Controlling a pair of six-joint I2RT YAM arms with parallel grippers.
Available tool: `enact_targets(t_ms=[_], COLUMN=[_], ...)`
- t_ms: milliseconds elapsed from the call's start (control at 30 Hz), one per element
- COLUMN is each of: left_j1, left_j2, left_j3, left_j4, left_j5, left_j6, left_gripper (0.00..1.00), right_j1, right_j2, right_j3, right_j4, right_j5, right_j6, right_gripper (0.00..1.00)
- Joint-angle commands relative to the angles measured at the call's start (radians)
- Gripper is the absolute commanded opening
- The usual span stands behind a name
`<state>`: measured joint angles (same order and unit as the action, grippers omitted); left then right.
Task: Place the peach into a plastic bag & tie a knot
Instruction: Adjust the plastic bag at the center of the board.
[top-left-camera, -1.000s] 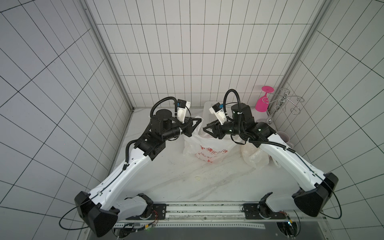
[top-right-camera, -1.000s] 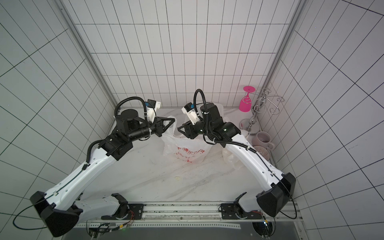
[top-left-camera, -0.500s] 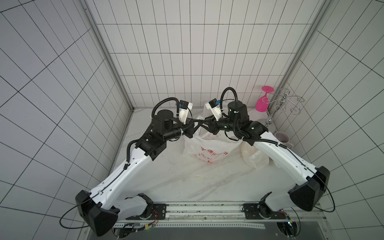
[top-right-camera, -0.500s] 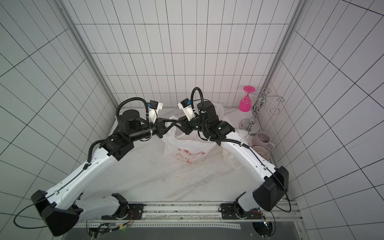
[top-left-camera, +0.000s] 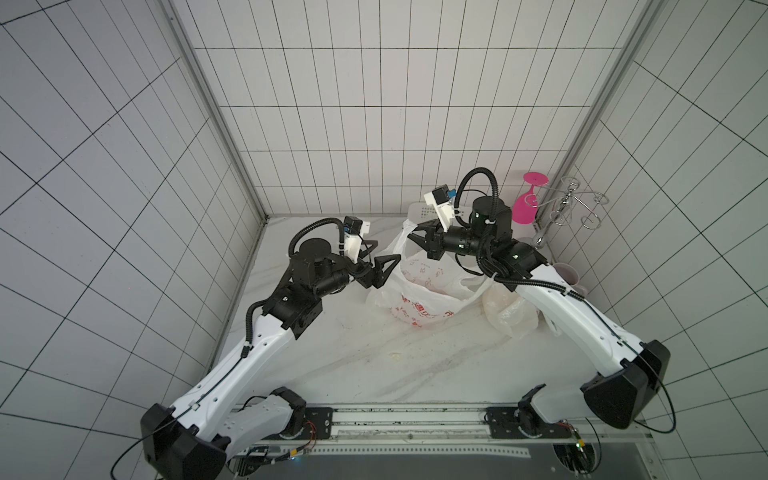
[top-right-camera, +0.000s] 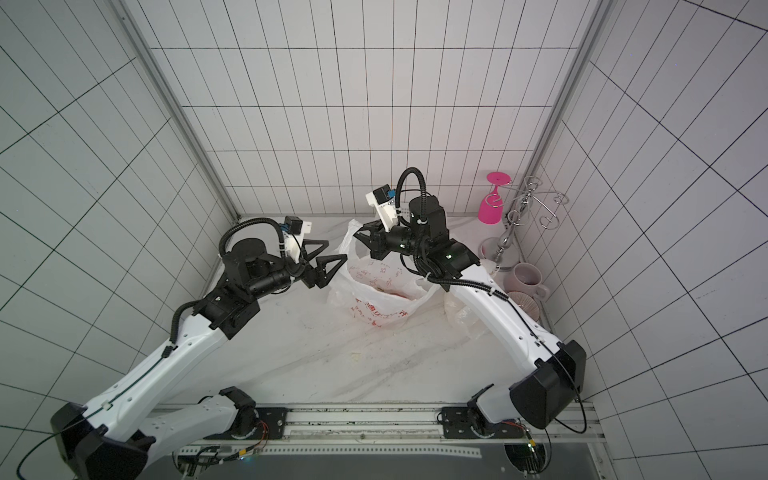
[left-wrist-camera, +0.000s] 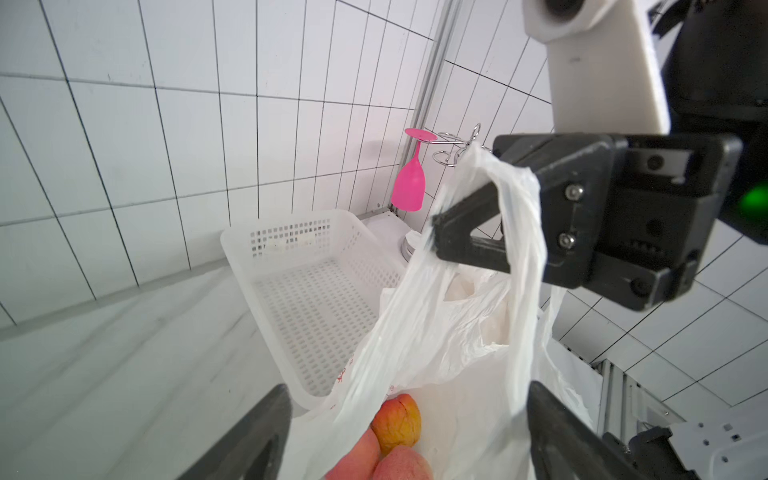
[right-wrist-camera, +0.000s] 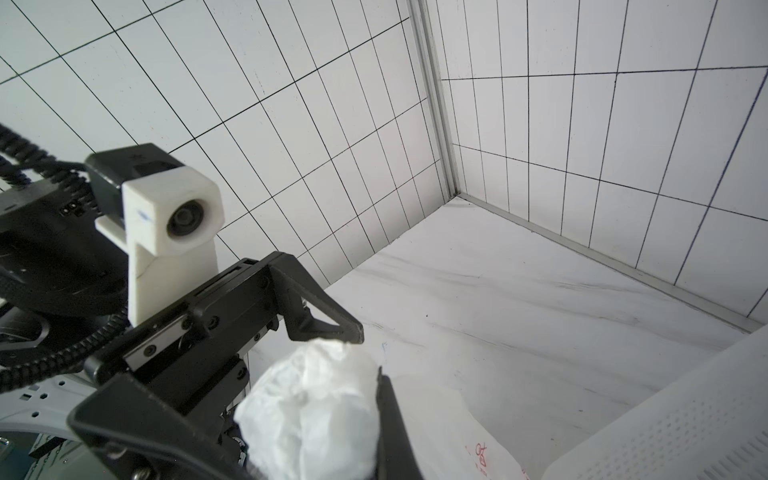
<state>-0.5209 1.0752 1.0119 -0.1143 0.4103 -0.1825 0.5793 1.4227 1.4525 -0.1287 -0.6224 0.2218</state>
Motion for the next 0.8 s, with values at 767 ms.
enact_targets(t_ms=[767], left_j1=[-0.012], left_j2=[0.173], left_j3=[-0.156], left_j4=[0.588], left_j5=[0.218], left_j6=[-0.005], left_gripper=[0.74], right_j1=[-0.019], right_j2=[0.025], right_j3=[-0.066], right_j4=[0.296], right_j5=[-0.418], right_j6=[0.273], right_gripper=[0.00])
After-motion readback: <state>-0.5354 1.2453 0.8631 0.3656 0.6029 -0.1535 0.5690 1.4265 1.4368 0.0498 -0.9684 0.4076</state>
